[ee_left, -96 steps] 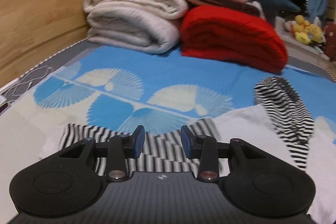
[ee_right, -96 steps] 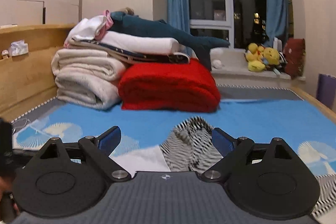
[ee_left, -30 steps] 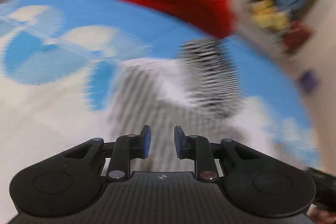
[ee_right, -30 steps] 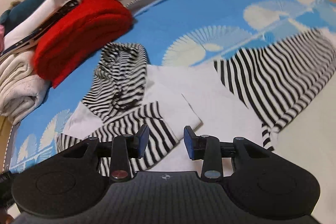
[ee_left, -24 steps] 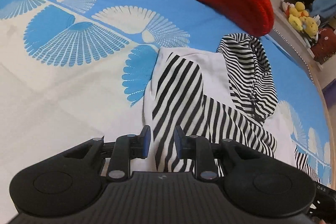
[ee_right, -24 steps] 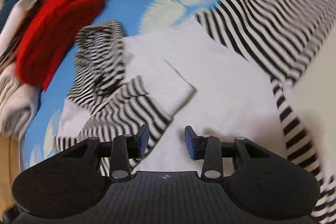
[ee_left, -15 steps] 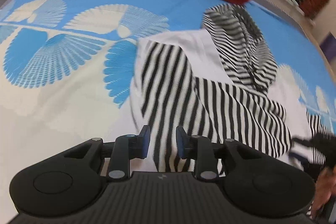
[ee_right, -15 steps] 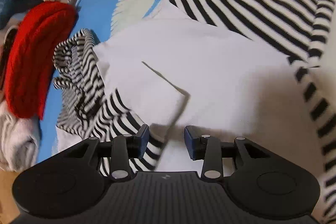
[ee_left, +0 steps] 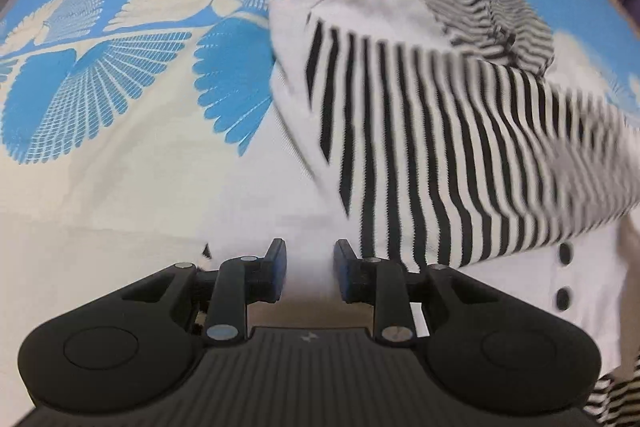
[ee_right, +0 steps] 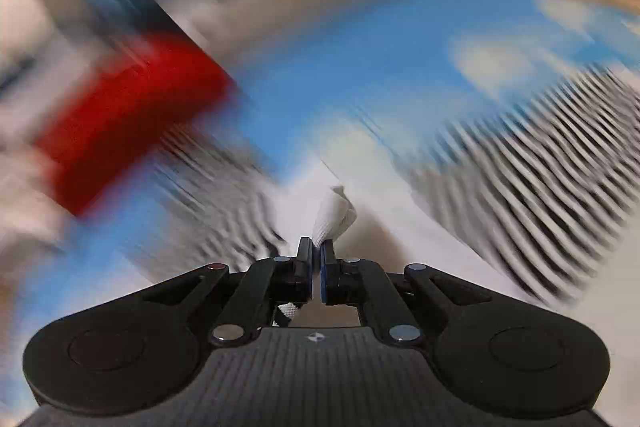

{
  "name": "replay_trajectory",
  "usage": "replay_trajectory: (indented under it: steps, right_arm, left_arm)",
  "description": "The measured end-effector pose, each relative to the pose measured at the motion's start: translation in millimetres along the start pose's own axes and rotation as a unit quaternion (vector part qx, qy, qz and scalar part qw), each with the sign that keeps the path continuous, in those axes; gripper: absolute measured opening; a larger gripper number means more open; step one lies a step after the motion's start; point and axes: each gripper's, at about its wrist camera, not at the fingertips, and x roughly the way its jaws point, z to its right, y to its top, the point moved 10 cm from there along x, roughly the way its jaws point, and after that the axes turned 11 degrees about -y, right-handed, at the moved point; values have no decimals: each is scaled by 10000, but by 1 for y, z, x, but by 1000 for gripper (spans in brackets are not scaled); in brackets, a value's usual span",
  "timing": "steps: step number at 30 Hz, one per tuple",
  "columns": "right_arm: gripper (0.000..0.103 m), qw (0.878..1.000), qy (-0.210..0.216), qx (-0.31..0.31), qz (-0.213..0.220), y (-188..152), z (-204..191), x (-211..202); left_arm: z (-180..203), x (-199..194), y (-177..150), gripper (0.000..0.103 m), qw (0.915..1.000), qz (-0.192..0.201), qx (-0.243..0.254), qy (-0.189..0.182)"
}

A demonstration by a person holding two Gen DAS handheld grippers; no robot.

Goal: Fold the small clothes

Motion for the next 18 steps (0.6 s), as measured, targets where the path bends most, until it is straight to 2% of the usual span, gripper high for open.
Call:
replay_trajectory:
  steps: [1,2,3,4,6,7,9,11,12,13,14,16,18]
  right_arm:
    - [4,9976,-389,-61,-575,-15,13,21]
    - [4,9940,-667,53,-862,-24,26,31]
    - [7,9930,-829,222,-806,-24,34,29]
    - [7,9946,-849,166,-576,-18,32,22]
    - [10,9988,-435,-200,94,1,9,1]
    - [17,9993,-117,-238,264,7,-2,-7]
    - [26,9992,292,-232,159,8,-10,-6]
    - [31,9985,164,-346,-400,-5,-7,15]
    - [31,9960,-57,-416,-783,-14,-4,29]
    - [37,9925,-328,-459,-1081,-23,4,38]
    - [39,9914,-445,-418,-1154,-26,11,42]
    - [41,9936,-392,-560,-895,-19,6,37]
    - [49,9932,-214,-903,-704,-14,1,31]
  left_arm:
    - [1,-2,0,29,10000,21,6,10]
    - [3,-5,2,29,10000,88,-9,-35]
    - [9,-10,6,29,9995,222,-46,-209]
    - [13,-14,8,29,9988,296,-87,-371]
    - [22,-18,11,29,9970,386,-160,-658]
    - [24,-16,10,30,9968,374,-150,-690]
    - [23,-2,0,30,9986,110,-75,-513]
    - [22,10,-9,30,9993,-54,12,-363]
    - [23,10,-8,30,9994,-50,47,-330]
    - [25,7,-6,30,9995,-30,60,-303]
    - [28,1,-2,31,9993,81,53,-356]
    - [35,-5,5,34,9979,288,17,-577]
    - [34,5,-4,37,9988,51,25,-476]
